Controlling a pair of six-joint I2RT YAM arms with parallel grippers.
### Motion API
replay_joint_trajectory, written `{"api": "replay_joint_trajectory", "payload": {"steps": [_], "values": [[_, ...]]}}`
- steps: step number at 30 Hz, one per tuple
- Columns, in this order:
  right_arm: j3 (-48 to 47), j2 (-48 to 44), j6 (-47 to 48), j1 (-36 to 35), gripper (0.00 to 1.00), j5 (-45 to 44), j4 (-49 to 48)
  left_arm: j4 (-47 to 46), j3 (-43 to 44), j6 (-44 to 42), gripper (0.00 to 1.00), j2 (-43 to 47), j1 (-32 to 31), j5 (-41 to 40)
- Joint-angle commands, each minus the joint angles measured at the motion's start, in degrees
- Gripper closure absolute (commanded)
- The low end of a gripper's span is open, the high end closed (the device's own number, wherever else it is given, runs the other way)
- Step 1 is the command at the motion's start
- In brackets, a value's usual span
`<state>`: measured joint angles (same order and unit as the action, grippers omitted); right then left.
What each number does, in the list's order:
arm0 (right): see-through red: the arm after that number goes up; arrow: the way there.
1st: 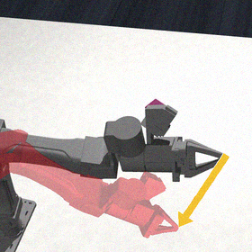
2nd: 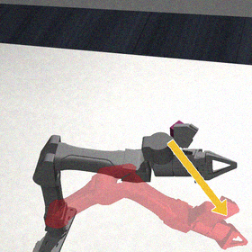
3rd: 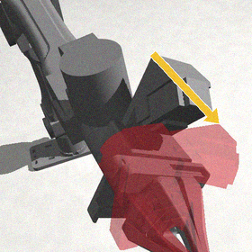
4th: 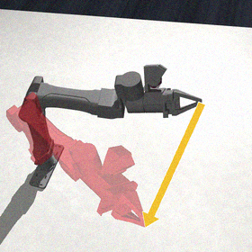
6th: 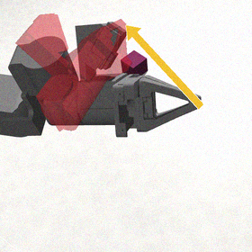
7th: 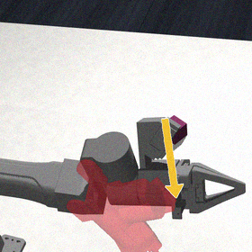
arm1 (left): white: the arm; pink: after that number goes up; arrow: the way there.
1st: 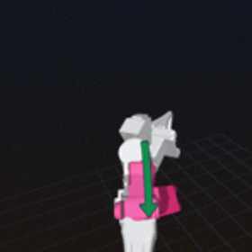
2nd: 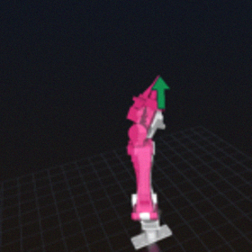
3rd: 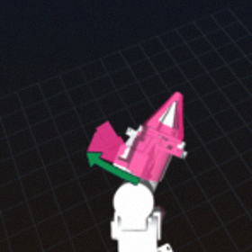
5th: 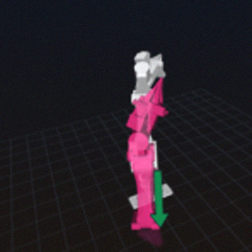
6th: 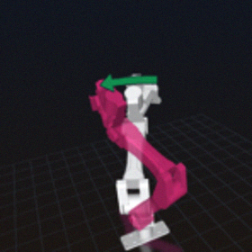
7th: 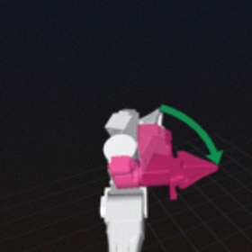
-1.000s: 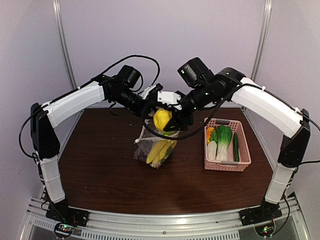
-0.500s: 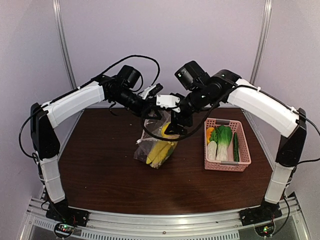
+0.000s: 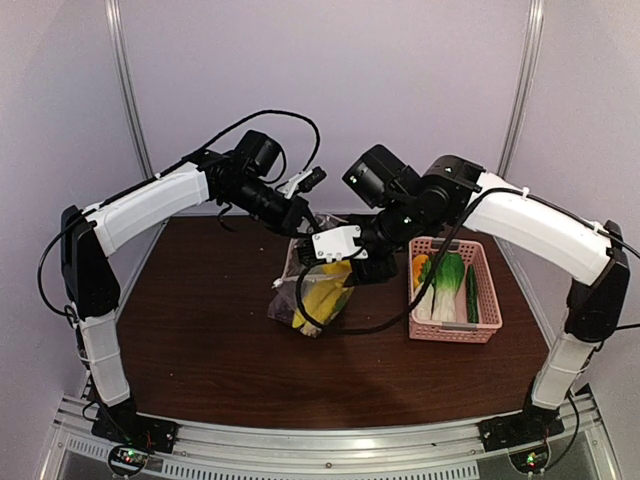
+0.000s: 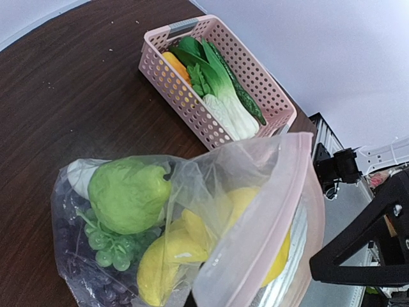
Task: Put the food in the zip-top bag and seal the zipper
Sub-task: Adjust the zipper food storage bag.
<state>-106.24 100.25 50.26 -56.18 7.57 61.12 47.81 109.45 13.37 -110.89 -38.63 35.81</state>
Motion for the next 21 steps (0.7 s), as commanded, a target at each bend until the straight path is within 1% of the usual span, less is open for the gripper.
{"api": "replay_joint_trajectory", "payload": {"steps": [1, 3, 6, 7, 9, 13, 14, 16, 17, 19, 21], "values": [[-0.96, 2.15, 1.24, -0.28, 0.44, -3.60, -0.07, -1.76, 0.92, -0.28, 1.00, 2.36, -0.13, 0.76], [-1.09, 3.15, 1.52, -0.43, 0.53, -4.33, 0.49, -1.76, 0.88, -0.35, 1.00, 2.43, -0.13, 0.71], [-0.71, 3.73, 1.83, -0.76, 0.61, -5.04, 0.93, -1.75, 0.83, -0.34, 1.00, 2.52, -0.13, 0.61], [-0.53, 3.79, 1.81, -0.85, 0.67, -5.05, 0.93, -1.76, 0.83, -0.36, 1.00, 2.52, -0.13, 0.61], [0.22, 3.50, 1.92, -1.07, 0.74, -5.25, 0.73, -1.76, 0.77, -0.32, 1.00, 2.52, -0.13, 0.58], [1.16, 3.44, 1.57, -1.21, 0.74, -6.83, -0.13, -1.76, 0.78, -0.26, 1.00, 2.53, -0.13, 0.58], [1.28, 3.51, 1.25, -1.21, 0.75, -7.25, -0.38, -1.75, 0.81, -0.27, 1.00, 2.52, -0.13, 0.76], [0.46, 3.72, 0.74, -1.28, 0.95, -8.81, -0.43, -1.71, 0.98, -0.24, 1.00, 2.63, -0.13, 1.13], [-0.37, 3.54, 0.64, -1.30, 1.00, -9.10, -0.34, -1.56, 1.25, -0.13, 1.00, 2.76, -0.13, 1.07], [-2.72, 2.42, 0.93, -1.29, 1.00, -9.66, -0.47, 1.25, 4.25, 0.13, 1.00, 2.68, -0.42, -0.09], [-4.57, -0.40, 1.27, -1.25, 1.00, -10.76, -3.92, 7.87, 13.02, -0.42, 1.00, 1.81, -1.98, -5.39]]}}
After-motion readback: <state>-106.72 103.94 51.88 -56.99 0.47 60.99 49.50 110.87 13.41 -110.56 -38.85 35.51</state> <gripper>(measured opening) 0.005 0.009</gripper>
